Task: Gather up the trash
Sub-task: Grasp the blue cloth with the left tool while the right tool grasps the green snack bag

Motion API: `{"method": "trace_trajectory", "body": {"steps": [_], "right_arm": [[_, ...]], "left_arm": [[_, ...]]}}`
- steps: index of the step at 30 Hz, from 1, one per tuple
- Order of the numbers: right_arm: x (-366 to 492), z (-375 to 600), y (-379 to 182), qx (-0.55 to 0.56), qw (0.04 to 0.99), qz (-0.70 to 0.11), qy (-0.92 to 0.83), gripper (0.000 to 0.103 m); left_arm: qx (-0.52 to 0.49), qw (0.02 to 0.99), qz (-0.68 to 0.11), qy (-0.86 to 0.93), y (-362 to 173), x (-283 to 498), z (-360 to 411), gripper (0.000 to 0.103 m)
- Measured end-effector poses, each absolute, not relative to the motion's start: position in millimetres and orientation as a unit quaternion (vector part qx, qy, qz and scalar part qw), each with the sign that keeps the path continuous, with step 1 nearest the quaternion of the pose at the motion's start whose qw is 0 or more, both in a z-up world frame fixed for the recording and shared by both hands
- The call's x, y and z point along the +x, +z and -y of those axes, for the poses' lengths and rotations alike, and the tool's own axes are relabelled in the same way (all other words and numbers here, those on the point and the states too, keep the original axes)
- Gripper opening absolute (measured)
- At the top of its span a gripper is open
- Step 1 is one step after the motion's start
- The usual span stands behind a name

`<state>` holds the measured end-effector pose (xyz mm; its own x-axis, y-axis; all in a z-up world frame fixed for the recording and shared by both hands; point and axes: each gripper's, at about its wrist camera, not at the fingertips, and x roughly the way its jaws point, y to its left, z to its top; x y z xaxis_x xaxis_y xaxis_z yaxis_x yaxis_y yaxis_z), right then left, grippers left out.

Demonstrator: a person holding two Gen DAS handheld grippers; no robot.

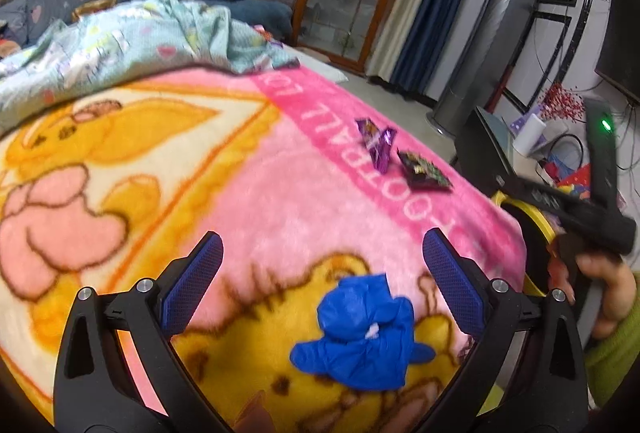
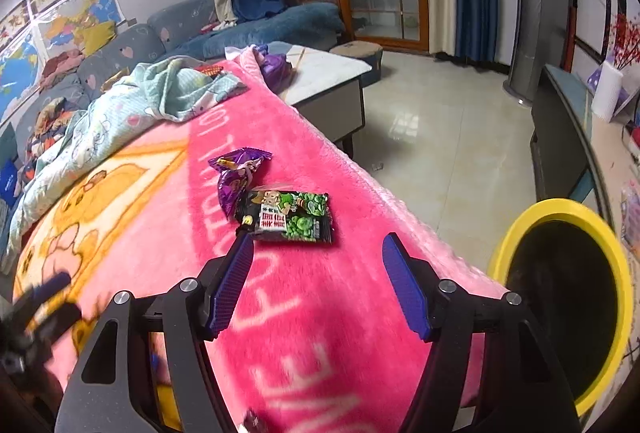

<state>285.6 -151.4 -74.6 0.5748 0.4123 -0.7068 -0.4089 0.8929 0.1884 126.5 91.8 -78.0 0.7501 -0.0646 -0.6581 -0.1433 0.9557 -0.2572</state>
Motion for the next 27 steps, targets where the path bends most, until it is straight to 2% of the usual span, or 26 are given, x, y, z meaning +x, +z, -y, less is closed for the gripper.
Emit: {"method": "trace_trajectory", "body": {"steps": [6,9,11,12,14,19,21,23,25,27], "right_arm": [[314.8,136.9,-88.9,0.015,0.879,-0.421,0.225,0.062],[328.2,129.6,-100.6,0.013,0.874,-0.434,0.218,0.061],[333.9,126.6,-109.3,0.015,0.866,-0.448,0.222,0.061],[336.6,124.5,-115.0,0.015,0.86,-0.458,0.225,0.061],[335.2,124.4,-118.6,0.014,0.864,-0.45,0.226,0.06],[326.2,122.5,-119.8,-0.01,0.867,-0.437,0.239,0.047],[323.8,126.2,-120.4,-0.007,0.868,-0.433,0.243,0.042],[321.6,130.9,-121.0,-0.003,0.869,-0.431,0.245,0.035],[320.4,133.4,-120.6,0.002,0.868,-0.431,0.248,0.022],[318.6,136.9,-120.8,0.013,0.862,-0.437,0.257,0.016]], "left_arm": [[-0.149,0.898,-0.413,-0.018,-102.0,133.8,-79.1,0.091],[-0.141,0.894,-0.425,-0.028,-107.7,135.1,-71.2,0.081],[-0.133,0.893,-0.428,-0.033,-108.5,134.8,-67.0,0.079],[-0.131,0.892,-0.43,-0.037,-109.3,134.8,-64.7,0.072],[-0.126,0.891,-0.434,-0.037,-110.8,134.4,-61.8,0.067],[-0.121,0.89,-0.438,-0.044,-111.8,135.1,-59.7,0.048],[-0.122,0.889,-0.438,-0.045,-112.3,137.1,-60.0,0.038],[-0.124,0.889,-0.438,-0.046,-112.4,137.3,-60.5,0.032],[-0.127,0.889,-0.438,-0.048,-112.5,137.7,-60.9,0.029],[-0.128,0.889,-0.437,-0.049,-112.5,138.1,-61.0,0.026]]}}
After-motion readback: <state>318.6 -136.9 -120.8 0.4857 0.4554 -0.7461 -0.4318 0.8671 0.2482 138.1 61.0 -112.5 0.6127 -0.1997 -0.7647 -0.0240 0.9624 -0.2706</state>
